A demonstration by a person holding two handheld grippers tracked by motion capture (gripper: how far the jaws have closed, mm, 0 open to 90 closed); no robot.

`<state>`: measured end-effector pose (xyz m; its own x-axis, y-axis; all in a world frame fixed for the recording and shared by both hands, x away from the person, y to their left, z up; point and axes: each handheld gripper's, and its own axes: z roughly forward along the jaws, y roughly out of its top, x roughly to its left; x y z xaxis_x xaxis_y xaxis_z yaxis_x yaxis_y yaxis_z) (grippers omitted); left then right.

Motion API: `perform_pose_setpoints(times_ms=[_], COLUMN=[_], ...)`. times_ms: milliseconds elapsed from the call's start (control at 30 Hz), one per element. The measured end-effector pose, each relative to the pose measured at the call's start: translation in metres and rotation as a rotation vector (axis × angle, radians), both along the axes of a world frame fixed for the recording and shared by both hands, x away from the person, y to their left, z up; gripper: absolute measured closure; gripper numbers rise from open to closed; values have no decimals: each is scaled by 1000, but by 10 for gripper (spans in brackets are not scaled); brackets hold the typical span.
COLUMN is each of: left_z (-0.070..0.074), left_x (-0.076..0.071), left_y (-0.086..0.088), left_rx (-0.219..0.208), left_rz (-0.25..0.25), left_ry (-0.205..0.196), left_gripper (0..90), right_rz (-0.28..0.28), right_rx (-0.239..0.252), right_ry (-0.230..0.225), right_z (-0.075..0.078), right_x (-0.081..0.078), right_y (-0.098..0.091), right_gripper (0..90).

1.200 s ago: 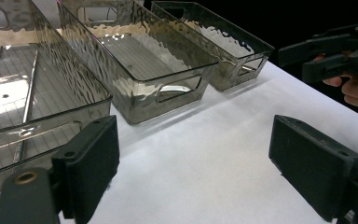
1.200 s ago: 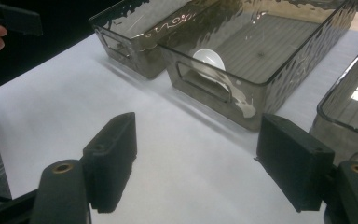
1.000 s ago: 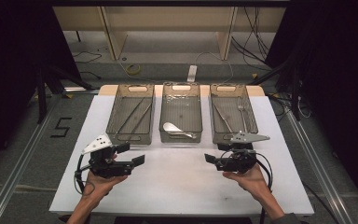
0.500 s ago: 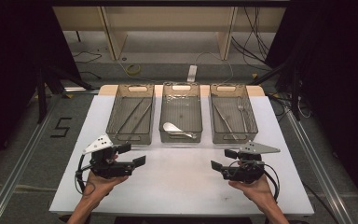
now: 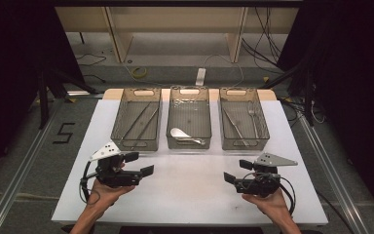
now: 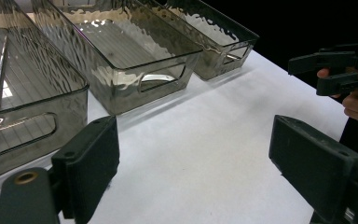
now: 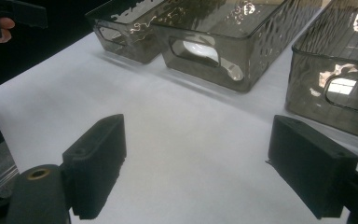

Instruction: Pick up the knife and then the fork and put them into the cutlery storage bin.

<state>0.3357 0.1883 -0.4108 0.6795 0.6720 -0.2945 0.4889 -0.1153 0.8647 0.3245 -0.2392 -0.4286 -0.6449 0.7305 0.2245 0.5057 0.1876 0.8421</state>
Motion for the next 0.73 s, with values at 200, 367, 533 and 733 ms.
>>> perform_pose_setpoints(times_ms=[200,367,533,733], left_z=[0,0,0,0], left_x=[0,0,0,0], left_y=[-1,0,0,0], left_rx=[2,-1,1,-2], left_rz=[-1,1,1,6], left_ry=[2,1,0,2], left_gripper=[154,154,154,154], right_rz=[-9,-11,-11,-13], right_rx=[5,6,4,2], right_ry=[-12,-15,-14,-13], right_z=[1,1,1,2], right_x=[-1,-1,0,0], right_y=[-2,-2,-2,-2], right_gripper=[200,201,197,192])
